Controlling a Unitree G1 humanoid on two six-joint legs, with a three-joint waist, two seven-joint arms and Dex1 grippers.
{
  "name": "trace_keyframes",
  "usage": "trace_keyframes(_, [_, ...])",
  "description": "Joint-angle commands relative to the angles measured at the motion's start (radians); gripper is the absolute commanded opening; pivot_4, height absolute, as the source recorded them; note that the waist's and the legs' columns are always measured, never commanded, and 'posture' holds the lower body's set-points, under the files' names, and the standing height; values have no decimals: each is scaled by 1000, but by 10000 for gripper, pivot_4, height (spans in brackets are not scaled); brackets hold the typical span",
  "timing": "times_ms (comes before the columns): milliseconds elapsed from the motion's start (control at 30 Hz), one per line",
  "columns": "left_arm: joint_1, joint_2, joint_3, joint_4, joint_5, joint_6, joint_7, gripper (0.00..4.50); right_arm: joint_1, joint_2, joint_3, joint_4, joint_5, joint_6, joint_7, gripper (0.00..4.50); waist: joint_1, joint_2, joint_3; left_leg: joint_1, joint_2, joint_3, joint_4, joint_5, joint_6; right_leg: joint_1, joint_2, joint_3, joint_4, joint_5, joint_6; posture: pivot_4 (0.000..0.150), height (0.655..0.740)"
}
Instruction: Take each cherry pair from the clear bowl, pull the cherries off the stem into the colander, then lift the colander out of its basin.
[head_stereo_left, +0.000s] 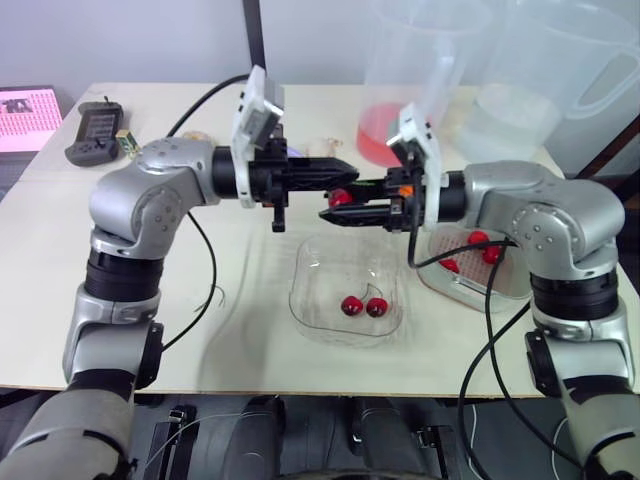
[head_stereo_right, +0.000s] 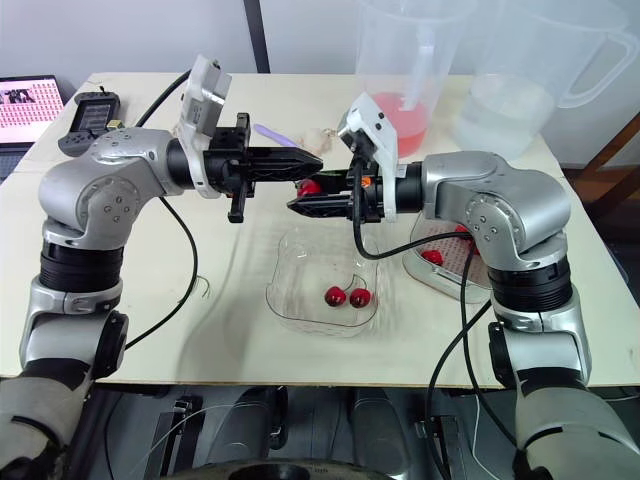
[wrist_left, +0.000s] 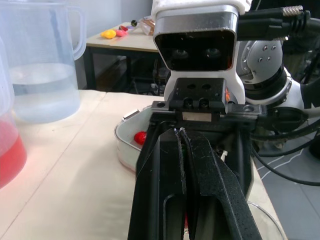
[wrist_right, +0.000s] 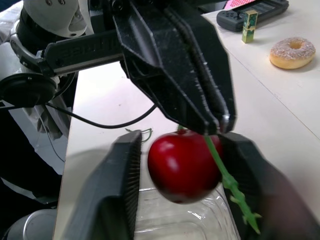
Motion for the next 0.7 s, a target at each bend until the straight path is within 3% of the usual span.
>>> trace_keyframes(33, [-14,2,12,-27,-9,-9,-3,0,-9,-11,-21,-30,15,-5,-3,10871,0,0,0,0,0,0,0,0,0,0,0,0,0,0,0,1500,7321])
trace_keyframes(700, [-20,2,16,-12,-4,-20,-4,0,84,-87,14,-14,-20,-26,9,10871,0,0,0,0,0,0,0,0,0,0,0,0,0,0,0,1500,7321])
